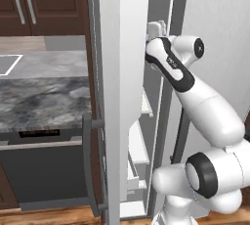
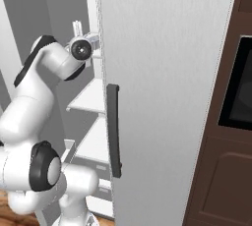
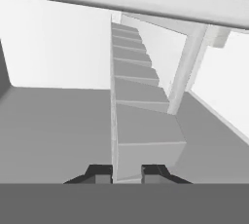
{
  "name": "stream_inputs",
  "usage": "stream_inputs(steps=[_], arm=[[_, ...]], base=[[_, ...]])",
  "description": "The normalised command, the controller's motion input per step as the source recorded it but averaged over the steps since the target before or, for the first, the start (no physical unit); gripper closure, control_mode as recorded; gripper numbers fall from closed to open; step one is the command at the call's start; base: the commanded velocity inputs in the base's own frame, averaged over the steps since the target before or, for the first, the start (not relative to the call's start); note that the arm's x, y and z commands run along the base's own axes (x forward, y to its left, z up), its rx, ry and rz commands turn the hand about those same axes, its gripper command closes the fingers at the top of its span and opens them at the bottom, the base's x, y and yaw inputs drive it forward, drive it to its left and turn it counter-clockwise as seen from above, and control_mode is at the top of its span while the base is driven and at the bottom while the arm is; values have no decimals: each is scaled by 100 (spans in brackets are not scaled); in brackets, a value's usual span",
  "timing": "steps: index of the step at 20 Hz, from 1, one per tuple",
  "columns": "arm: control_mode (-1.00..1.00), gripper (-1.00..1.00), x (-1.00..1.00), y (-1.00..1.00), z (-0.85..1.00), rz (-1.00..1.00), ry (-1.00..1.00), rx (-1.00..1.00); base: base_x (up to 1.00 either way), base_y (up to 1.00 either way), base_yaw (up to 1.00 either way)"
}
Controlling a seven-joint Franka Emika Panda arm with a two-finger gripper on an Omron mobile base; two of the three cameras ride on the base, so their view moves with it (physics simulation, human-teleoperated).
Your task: The ice cube tray has been filled with water. Take the tray and place it in the freezer to make ice. Close the freezer door after placing the tray.
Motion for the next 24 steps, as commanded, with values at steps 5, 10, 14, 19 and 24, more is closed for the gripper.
stream_inputs(steps=[5, 10, 14, 19, 24], arm=[[-100, 100, 69, 0, 0, -1, 3, 0], [-100, 100, 75, 0, 0, 0, 6, 0], [-100, 100, 71, 0, -3, 0, 6, 0], [-100, 100, 68, 0, -17, 0, 9, 0], [-100, -100, 71, 0, -22, 0, 10, 0]], base=[[0, 0, 0], [0, 0, 0], [0, 0, 0], [0, 0, 0], [0, 0, 0]])
